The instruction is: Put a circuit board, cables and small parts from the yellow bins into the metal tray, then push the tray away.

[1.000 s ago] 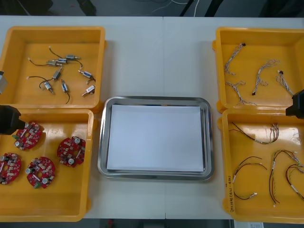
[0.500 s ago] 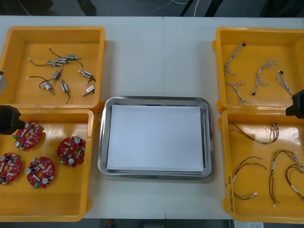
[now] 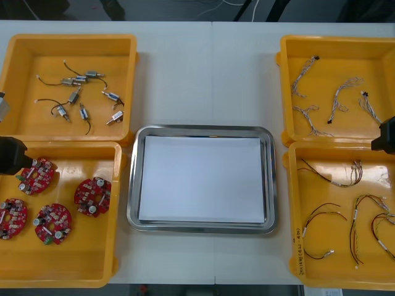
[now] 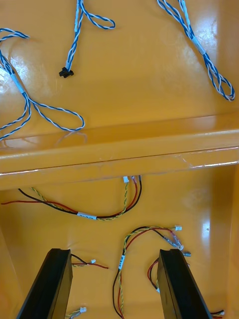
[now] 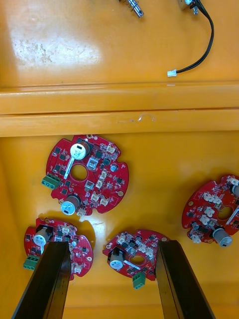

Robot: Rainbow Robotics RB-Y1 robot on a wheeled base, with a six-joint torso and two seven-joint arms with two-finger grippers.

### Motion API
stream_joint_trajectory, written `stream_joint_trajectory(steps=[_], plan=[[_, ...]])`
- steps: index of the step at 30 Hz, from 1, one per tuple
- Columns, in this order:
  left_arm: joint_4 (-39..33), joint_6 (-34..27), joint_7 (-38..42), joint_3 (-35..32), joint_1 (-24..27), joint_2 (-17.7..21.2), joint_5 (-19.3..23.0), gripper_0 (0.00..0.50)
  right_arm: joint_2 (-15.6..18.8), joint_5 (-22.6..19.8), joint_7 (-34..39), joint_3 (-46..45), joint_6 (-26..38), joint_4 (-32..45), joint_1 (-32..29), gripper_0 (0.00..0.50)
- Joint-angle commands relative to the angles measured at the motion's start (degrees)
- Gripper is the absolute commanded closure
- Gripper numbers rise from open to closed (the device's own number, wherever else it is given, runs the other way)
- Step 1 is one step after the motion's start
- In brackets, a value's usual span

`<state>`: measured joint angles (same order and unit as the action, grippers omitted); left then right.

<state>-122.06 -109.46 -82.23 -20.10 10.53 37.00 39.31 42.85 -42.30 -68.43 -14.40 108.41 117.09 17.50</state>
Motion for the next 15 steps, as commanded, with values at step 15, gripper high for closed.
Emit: stream_joint_trajectory(steps=[15], plan=[[0.9,0.0,4.0,1.5,1.0,0.5,0.5,0.000,2.8,1.0,-3.7,-0.8,-0.4,1.1,-1.9,0.000]])
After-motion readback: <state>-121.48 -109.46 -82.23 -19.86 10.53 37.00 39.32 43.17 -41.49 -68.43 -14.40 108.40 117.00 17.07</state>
